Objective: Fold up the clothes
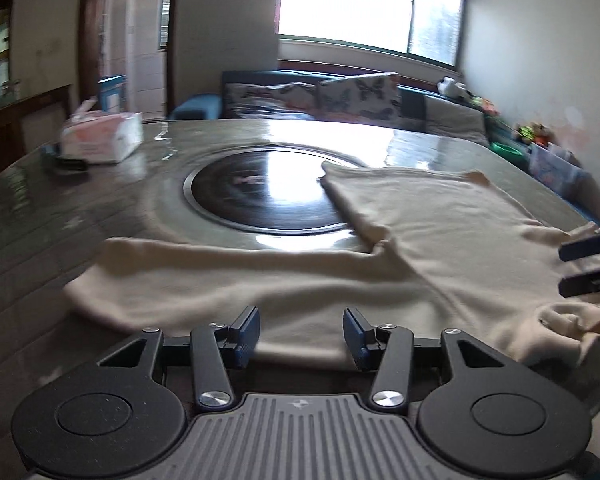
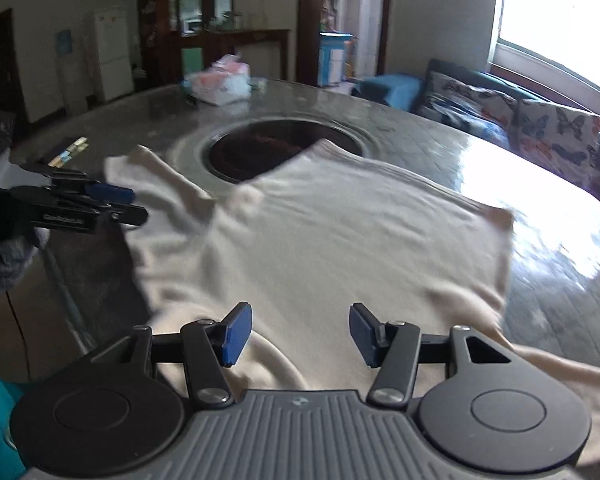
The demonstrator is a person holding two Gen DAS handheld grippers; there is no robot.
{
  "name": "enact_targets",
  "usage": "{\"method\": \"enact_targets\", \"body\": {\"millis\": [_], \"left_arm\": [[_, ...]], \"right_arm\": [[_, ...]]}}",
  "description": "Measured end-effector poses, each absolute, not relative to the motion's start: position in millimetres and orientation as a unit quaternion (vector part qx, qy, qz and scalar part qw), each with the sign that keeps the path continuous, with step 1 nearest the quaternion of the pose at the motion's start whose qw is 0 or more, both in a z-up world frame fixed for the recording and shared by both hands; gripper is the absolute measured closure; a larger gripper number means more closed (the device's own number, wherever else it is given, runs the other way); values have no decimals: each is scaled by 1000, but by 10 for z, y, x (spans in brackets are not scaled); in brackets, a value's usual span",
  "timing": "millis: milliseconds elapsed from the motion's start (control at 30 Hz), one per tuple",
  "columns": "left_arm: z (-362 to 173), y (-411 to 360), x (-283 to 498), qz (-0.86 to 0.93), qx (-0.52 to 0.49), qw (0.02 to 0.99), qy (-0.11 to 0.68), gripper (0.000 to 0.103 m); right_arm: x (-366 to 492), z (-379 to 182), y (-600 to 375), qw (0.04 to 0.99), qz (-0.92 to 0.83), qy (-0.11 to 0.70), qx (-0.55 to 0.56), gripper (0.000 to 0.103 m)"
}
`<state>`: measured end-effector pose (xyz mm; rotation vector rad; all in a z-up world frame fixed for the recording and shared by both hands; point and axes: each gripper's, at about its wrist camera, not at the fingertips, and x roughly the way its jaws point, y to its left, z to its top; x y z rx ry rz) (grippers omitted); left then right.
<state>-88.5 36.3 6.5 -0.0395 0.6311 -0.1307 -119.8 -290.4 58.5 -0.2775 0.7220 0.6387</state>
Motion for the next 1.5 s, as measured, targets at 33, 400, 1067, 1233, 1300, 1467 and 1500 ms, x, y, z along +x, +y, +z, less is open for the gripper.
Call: {"method": "enact_targets", "body": {"millis": [33,400,1067,1233,1300,1467,1500], "left_arm": [[71,403,-888,-55,-25,949,310,53],[214,973,-928,91,-81,948,295,47],[122,1267,-663,146,-131,930,310,86],[228,1314,-695,144,-158,934,286,95],[390,1283,-719,139,-161,942,259,95],[853,972,-807,78,-151,964,204,95],[945,907,-824,65,-148,968,193,95]], "right_arm": [[-1195,587,-2855,875,314,344,-134,48],[-1216,532,-2372,849,367,336,-178,48],[-1208,376,-1985,823,405,349,-192,48],[-1220,405,-2004,826,404,345,-187,48],[-1220,405,-2008,827,405,345,-184,48],[-1224,343,-1997,826,406,348,-179,48],[-1221,348,-2006,827,405,347,-176,48]]}}
